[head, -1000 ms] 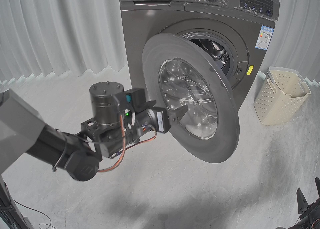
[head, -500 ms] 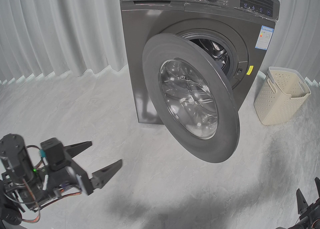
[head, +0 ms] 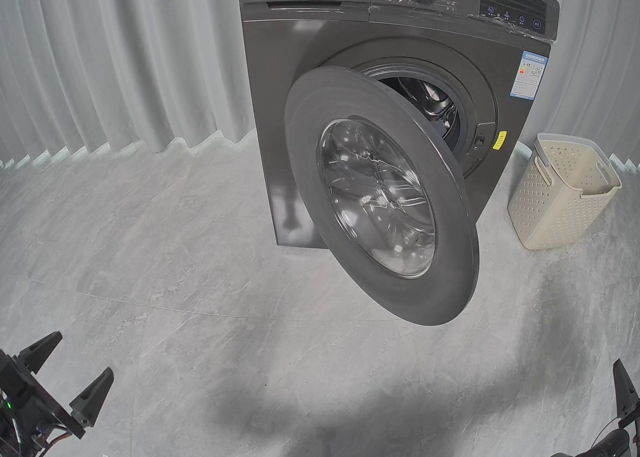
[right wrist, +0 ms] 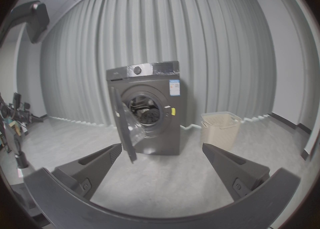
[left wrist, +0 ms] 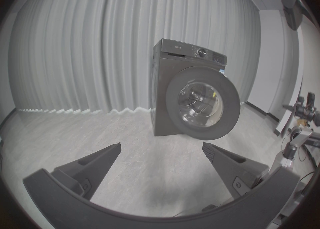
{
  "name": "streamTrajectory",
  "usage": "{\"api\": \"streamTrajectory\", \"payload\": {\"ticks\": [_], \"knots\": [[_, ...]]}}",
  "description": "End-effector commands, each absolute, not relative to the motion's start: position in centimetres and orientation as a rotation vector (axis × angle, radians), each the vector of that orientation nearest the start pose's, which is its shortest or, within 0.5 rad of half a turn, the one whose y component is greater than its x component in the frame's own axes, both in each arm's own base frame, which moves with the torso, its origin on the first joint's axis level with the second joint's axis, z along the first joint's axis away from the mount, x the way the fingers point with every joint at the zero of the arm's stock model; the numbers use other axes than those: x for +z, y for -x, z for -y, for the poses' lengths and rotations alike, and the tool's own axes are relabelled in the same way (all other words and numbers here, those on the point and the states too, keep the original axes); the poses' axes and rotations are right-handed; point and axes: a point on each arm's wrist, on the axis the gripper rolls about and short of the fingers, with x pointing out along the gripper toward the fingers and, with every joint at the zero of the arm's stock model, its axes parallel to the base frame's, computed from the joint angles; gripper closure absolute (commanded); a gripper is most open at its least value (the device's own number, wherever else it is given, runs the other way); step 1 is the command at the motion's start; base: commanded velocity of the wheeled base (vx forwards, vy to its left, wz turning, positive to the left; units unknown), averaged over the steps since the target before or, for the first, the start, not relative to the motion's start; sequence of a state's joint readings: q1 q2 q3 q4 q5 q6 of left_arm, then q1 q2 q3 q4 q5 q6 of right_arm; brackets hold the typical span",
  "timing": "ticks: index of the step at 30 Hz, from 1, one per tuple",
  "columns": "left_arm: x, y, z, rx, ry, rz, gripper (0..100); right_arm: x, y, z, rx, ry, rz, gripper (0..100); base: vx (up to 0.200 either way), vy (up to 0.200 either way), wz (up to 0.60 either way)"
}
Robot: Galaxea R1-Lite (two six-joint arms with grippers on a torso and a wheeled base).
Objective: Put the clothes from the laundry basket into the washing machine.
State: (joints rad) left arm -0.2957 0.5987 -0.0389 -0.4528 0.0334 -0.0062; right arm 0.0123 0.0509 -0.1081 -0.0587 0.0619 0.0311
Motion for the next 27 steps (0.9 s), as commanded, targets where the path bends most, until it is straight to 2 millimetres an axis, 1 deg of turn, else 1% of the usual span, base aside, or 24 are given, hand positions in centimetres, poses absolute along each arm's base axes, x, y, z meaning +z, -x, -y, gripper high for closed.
{"api": "streamTrajectory", "payload": {"ticks": [1,2,3,4,5,6,8,9,10,12,13,14,15,18,19,20,21,22,23,24,25,26,27], "knots": [[8.4,1.6,-0.1,-0.103,-0.039,-0.013,0,17.3,-2.4,-1.1,0.473,-0.041,-0.073,0,0.0,0.0,0.0],[8.4,1.6,-0.1,-0.105,-0.037,-0.012,0,17.4,-2.6,-1.1,0.48,-0.04,-0.076,0,0.0,0.0,0.0],[8.5,1.6,-0.1,-0.105,-0.034,-0.011,0,18.0,-4.0,-1.5,0.546,-0.035,-0.088,0,0.0,0.0,0.0],[8.5,1.6,-0.1,-0.1,-0.026,-0.006,0,18.7,-6.3,-2.4,0.638,-0.028,-0.097,0,0.0,0.0,0.0],[8.5,1.6,-0.1,-0.095,-0.022,-0.007,0,18.9,-7.4,-3.0,0.67,-0.025,-0.105,0,0.0,0.0,0.0],[8.5,1.6,-0.1,-0.091,-0.013,-0.007,0,19.3,-9.1,-3.9,0.713,-0.025,-0.114,0,0.0,0.0,0.0],[8.5,1.6,-0.1,-0.08,-0.005,-0.007,0,19.7,-10.8,-5.1,0.754,-0.023,-0.131,0,0.0,0.0,0.0],[8.4,1.7,0.0,-0.054,0.0,0.002,0,19.6,-12.6,-6.4,0.778,-0.016,-0.163,0,0.0,0.0,0.0],[8.4,1.7,0.1,-0.043,0.0,0.0,0,19.5,-13.4,-7.3,0.786,-0.011,-0.18,0,0.0,0.0,0.0],[8.4,1.8,0.2,-0.021,-0.002,0.0,0,19.7,-14.7,-9.3,0.798,0.003,-0.2,0,0.0,0.0,0.0],[8.4,1.8,0.1,-0.018,-0.003,0.0,0,19.7,-14.8,-9.4,0.796,0.004,-0.2,0,0.0,0.0,0.0],[8.3,1.8,0.1,-0.017,-0.005,-0.001,0,19.6,-16.0,-10.7,0.78,0.014,-0.224,0,0.0,0.0,0.0],[8.3,1.8,0.1,-0.012,-0.008,-0.003,0,19.4,-16.9,-11.3,0.767,0.022,-0.24,0,0.0,0.0,0.0],[8.3,1.8,0.0,0.028,-0.008,-0.009,0,18.9,-18.7,-12.4,0.765,0.045,-0.271,0,0.0,0.0,0.0],[8.3,1.8,0.0,0.028,-0.008,-0.009,0,18.9,-18.7,-12.4,0.765,0.045,-0.271,0,0.0,0.0,0.0],[8.3,1.9,-0.1,0.083,-0.008,-0.026,0,18.7,-19.3,-12.7,0.763,0.069,-0.272,0,0.0,0.0,0.0],[8.3,1.9,-0.1,0.089,-0.011,-0.028,0,18.6,-19.8,-12.9,0.76,0.081,-0.276,0,0.0,0.0,0.0],[8.2,2.0,-0.1,0.061,-0.016,-0.02,0,18.3,-20.2,-13.2,0.757,0.086,-0.287,0,0.0,0.0,0.0],[8.2,2.2,0.0,0.002,-0.018,0.011,0,18.1,-20.6,-13.4,0.756,0.089,-0.296,0,0.0,0.0,0.0],[8.1,2.4,0.2,-0.087,-0.004,0.032,0,18.1,-20.6,-13.4,0.756,0.089,-0.296,0,0.0,0.0,0.0],[8.2,2.4,0.3,-0.141,0.007,0.032,0,18.0,-21.6,-13.8,0.74,0.09,-0.296,0,0.0,0.0,0.0],[8.2,2.4,0.3,-0.141,0.007,0.032,0,18.0,-21.6,-13.8,0.74,0.09,-0.296,0,0.0,0.0,0.0],[8.2,2.4,0.3,-0.165,0.045,0.025,0,18.1,-22.5,-14.0,0.695,0.092,-0.276,0,0.0,0.0,0.0]]}}
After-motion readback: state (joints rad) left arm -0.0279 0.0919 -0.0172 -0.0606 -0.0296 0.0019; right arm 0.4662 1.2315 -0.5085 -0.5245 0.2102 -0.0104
